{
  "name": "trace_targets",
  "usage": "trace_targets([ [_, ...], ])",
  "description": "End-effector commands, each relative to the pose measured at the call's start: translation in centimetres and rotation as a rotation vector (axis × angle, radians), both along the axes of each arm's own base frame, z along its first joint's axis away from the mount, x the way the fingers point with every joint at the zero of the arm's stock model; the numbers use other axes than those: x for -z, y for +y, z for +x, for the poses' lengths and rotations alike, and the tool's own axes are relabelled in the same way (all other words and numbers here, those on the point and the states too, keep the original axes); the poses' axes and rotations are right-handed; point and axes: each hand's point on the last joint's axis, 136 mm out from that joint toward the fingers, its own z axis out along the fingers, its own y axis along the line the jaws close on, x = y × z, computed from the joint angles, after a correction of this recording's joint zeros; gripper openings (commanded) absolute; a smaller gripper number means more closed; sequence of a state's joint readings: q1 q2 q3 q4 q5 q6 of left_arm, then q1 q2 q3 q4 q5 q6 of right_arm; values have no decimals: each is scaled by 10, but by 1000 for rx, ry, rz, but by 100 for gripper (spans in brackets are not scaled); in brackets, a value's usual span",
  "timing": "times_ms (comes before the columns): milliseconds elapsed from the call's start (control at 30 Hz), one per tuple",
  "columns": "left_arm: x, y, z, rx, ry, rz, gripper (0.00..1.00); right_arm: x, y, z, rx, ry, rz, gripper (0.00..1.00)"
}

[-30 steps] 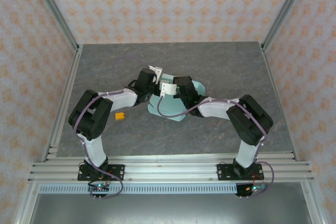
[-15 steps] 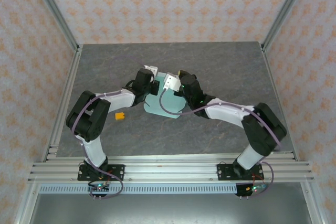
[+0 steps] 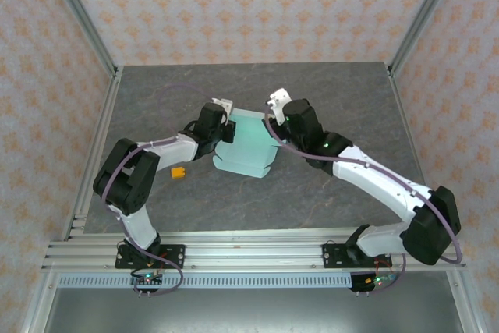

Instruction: Fold the paper box

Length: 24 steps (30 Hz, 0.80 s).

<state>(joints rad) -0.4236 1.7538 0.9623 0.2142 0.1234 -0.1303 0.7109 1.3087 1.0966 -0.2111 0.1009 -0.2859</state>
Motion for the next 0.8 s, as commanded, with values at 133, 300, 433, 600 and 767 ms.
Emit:
trace_targets([
  [133, -11, 22, -15, -116, 1, 12, 0, 18, -18, -8, 190, 385, 309, 55],
  [300, -18, 24, -22, -127, -21, 15, 0, 30, 9, 8, 197, 507, 351, 54],
  [433, -23, 23, -25, -125, -30, 17, 0, 35, 23, 20, 202, 528, 378, 54],
  [600, -26, 22, -28, -123, -38, 22, 0, 53, 32, 28, 221, 579, 368, 54],
  [767, -30, 20, -29, -121, -46, 17, 0, 74, 35, 32, 267, 619, 384, 54],
])
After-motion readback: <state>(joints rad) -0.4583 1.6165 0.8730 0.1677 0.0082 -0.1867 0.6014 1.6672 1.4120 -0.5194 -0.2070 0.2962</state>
